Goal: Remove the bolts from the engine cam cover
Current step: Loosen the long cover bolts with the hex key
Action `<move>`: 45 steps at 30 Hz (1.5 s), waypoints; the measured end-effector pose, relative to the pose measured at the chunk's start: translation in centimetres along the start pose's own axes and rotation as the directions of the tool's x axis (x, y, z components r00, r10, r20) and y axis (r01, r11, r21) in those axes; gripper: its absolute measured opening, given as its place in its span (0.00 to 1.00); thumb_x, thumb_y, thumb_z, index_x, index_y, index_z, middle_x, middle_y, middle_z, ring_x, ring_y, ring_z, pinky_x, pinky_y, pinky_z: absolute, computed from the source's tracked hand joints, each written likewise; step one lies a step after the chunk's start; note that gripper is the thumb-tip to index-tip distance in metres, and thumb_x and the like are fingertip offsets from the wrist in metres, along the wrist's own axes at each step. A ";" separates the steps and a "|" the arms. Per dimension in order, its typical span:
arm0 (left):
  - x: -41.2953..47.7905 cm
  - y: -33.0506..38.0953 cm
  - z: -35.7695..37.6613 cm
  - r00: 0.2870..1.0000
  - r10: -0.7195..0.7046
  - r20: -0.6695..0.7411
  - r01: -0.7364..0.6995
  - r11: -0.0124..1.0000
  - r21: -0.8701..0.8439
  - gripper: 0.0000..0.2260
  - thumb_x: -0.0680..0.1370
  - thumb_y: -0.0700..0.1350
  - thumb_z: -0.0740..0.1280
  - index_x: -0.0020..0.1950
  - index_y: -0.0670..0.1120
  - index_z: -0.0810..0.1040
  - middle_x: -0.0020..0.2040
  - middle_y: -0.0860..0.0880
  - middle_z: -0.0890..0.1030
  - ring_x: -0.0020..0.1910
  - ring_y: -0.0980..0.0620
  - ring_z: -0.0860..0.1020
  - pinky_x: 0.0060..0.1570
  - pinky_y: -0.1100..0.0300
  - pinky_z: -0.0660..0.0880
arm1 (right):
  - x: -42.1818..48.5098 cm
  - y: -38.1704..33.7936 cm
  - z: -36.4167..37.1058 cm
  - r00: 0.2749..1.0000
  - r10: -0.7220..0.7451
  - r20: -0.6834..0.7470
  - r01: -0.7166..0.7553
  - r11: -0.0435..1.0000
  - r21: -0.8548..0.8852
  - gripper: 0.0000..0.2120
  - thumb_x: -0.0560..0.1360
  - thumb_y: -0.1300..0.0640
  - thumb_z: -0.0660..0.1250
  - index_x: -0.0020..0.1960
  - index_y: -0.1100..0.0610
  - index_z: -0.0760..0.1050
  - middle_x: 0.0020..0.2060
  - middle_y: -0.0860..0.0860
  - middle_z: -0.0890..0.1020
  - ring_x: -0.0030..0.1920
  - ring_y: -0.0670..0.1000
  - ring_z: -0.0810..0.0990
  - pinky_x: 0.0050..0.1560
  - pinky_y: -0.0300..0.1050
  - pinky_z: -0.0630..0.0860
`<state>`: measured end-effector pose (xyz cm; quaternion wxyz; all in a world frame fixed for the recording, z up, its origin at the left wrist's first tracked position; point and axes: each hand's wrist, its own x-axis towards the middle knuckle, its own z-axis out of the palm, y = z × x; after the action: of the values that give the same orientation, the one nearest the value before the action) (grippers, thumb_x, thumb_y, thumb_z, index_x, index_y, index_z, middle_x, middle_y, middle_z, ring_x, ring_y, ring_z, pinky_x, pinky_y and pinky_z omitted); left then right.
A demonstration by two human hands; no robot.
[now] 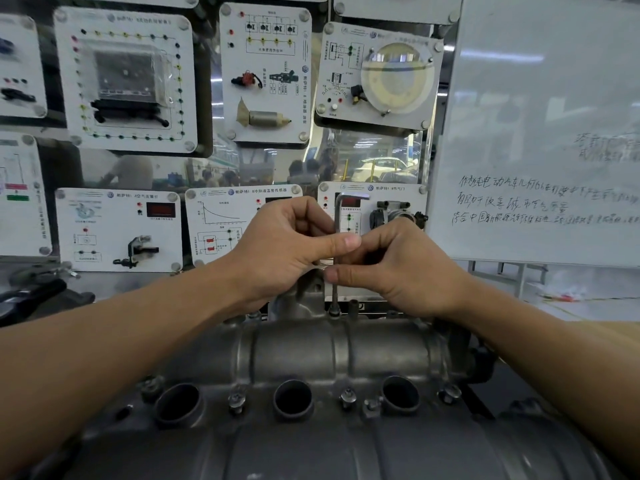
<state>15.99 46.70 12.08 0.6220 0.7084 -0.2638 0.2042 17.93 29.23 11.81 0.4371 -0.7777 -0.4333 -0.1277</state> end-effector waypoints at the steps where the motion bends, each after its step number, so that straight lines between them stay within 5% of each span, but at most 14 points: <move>1: 0.0 -0.1 0.0 1.000 -0.008 0.006 0.008 1.000 -0.013 0.13 0.60 0.45 0.78 0.37 0.45 0.76 0.32 0.47 0.78 0.29 0.56 0.77 0.31 0.66 0.75 | 0.0 0.0 0.0 1.000 -0.008 0.022 0.008 1.000 -0.011 0.08 0.72 0.58 0.76 0.35 0.59 0.83 0.27 0.50 0.80 0.29 0.48 0.71 0.33 0.45 0.70; 5: 0.0 0.3 -0.1 0.989 -0.077 0.130 0.095 0.987 -0.133 0.10 0.63 0.47 0.76 0.43 0.46 0.84 0.37 0.50 0.83 0.38 0.54 0.80 0.38 0.60 0.77 | -0.2 0.1 -0.2 0.997 -0.031 0.066 0.037 0.995 -0.092 0.13 0.76 0.59 0.71 0.34 0.59 0.78 0.26 0.54 0.73 0.28 0.46 0.67 0.31 0.39 0.67; 11: -0.4 1.0 -0.1 0.982 -0.106 0.157 0.132 0.978 -0.163 0.08 0.70 0.43 0.69 0.47 0.45 0.85 0.40 0.49 0.84 0.40 0.54 0.82 0.34 0.63 0.76 | -0.6 0.0 -0.4 0.996 0.010 0.091 -0.001 0.995 -0.102 0.15 0.79 0.59 0.67 0.37 0.68 0.76 0.26 0.53 0.69 0.28 0.46 0.65 0.30 0.37 0.65; 17: -0.3 0.8 0.1 0.994 -0.082 0.069 0.090 0.987 -0.131 0.07 0.65 0.45 0.74 0.41 0.47 0.86 0.38 0.49 0.85 0.39 0.55 0.82 0.38 0.63 0.77 | -0.7 -0.3 -0.1 1.000 -0.029 0.005 0.029 0.998 -0.060 0.13 0.74 0.50 0.73 0.40 0.60 0.84 0.29 0.62 0.79 0.29 0.51 0.69 0.31 0.43 0.67; 21: -0.4 0.9 0.3 0.997 -0.046 0.065 0.056 0.983 -0.177 0.08 0.60 0.45 0.77 0.38 0.46 0.86 0.37 0.48 0.85 0.38 0.53 0.84 0.39 0.62 0.80 | -0.7 0.2 -0.3 0.993 -0.022 -0.112 0.022 1.000 -0.002 0.12 0.71 0.50 0.76 0.33 0.55 0.84 0.21 0.47 0.73 0.24 0.44 0.64 0.26 0.34 0.63; 27: -0.2 0.7 0.3 1.000 0.008 0.011 -0.006 0.989 -0.145 0.12 0.57 0.45 0.78 0.33 0.47 0.77 0.31 0.49 0.77 0.29 0.56 0.75 0.32 0.65 0.74 | -0.7 -0.3 0.2 0.993 -0.099 -0.068 0.095 0.994 -0.057 0.08 0.71 0.57 0.77 0.38 0.62 0.84 0.32 0.58 0.84 0.31 0.52 0.76 0.34 0.49 0.74; 32: -0.3 1.1 0.0 0.981 -0.074 0.180 0.102 0.983 -0.154 0.08 0.67 0.47 0.74 0.43 0.46 0.83 0.39 0.50 0.81 0.39 0.53 0.78 0.36 0.61 0.76 | -0.8 -0.6 0.1 0.996 -0.083 0.015 0.084 0.991 -0.099 0.10 0.76 0.60 0.71 0.36 0.58 0.80 0.30 0.61 0.78 0.31 0.55 0.72 0.37 0.54 0.73; 37: 0.0 1.9 -0.8 0.960 -0.092 0.265 0.107 0.993 -0.042 0.08 0.71 0.47 0.70 0.48 0.49 0.86 0.45 0.50 0.84 0.45 0.52 0.79 0.41 0.59 0.75 | -1.0 -0.5 -0.2 0.997 -0.050 0.067 0.060 0.986 -0.156 0.14 0.79 0.59 0.67 0.38 0.65 0.77 0.26 0.50 0.70 0.28 0.45 0.67 0.32 0.38 0.66; 45: 0.1 1.9 0.0 0.994 0.043 0.103 -0.049 0.997 0.056 0.07 0.65 0.44 0.75 0.37 0.44 0.80 0.35 0.52 0.82 0.33 0.58 0.78 0.33 0.67 0.75 | -0.7 -0.1 -0.2 0.996 -0.087 -0.025 0.086 0.995 -0.051 0.05 0.73 0.54 0.74 0.41 0.54 0.85 0.34 0.54 0.85 0.34 0.58 0.80 0.39 0.51 0.77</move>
<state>14.88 46.49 13.66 0.5820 0.7294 -0.3054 0.1899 17.49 28.75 11.60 0.4177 -0.7671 -0.4571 -0.1678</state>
